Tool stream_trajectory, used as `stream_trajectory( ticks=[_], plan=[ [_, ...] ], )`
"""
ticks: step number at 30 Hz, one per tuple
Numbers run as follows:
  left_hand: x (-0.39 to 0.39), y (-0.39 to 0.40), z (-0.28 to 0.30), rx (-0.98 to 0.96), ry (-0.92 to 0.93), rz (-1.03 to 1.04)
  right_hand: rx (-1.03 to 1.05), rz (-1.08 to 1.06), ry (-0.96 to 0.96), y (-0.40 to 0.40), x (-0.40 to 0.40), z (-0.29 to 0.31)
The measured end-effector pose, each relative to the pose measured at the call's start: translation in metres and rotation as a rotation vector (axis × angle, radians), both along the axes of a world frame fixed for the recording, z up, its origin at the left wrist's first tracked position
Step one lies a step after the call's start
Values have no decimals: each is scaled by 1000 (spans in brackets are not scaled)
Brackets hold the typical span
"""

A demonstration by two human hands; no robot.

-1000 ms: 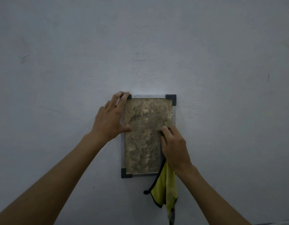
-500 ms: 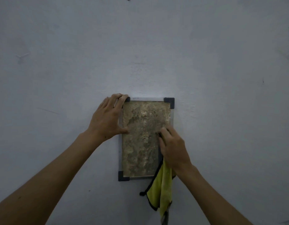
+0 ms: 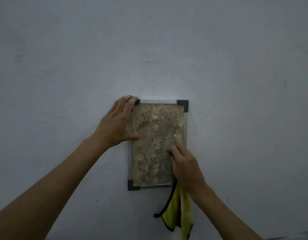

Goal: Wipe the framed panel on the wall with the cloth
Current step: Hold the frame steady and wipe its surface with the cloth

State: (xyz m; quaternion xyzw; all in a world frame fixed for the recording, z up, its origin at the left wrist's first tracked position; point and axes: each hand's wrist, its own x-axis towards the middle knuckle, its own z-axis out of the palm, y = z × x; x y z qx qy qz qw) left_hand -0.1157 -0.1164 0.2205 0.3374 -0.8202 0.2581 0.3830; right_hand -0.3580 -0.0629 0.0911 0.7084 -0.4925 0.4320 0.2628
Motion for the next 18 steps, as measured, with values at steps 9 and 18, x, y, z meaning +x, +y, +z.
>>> stream_trajectory(
  ticks=[9,18],
  plan=[
    [-4,3,-3,20,30,-22,-148,-95,-438,-9,10,20],
    [-3,5,-2,16,30,-32,-64,-9,-376,-7,41,-11]
  ],
)
